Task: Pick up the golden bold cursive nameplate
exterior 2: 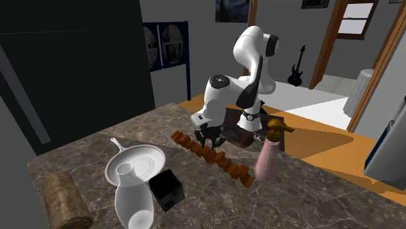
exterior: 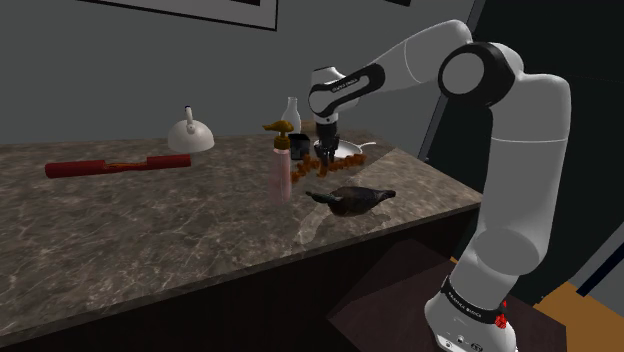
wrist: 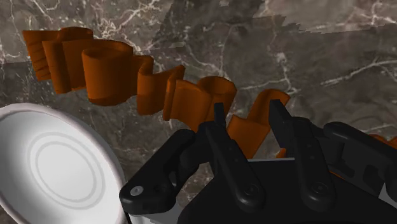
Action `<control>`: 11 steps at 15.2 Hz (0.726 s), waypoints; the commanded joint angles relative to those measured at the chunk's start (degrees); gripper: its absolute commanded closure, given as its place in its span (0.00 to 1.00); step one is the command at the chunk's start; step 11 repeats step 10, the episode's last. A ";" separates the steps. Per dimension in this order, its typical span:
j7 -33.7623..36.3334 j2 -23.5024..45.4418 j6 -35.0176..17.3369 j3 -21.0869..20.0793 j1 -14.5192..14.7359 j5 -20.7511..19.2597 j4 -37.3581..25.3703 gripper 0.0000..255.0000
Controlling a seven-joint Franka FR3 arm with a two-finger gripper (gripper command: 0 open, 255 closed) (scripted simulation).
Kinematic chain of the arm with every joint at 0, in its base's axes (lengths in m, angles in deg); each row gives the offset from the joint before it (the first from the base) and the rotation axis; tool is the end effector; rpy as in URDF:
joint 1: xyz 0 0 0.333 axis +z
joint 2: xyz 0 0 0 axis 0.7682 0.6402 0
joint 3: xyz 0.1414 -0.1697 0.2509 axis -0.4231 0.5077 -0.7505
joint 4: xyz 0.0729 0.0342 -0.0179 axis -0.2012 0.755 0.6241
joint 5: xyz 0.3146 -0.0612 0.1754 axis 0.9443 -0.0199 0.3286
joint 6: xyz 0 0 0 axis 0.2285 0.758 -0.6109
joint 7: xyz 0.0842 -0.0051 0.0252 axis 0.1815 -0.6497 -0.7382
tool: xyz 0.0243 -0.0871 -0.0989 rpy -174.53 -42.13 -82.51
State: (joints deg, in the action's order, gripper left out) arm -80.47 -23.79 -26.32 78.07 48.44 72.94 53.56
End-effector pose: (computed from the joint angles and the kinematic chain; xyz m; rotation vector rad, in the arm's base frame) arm 0.5913 -0.1023 0.3784 2.9783 0.1208 -0.2238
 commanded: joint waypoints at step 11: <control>-0.88 -2.20 6.18 0.03 0.10 0.07 -4.06 1.00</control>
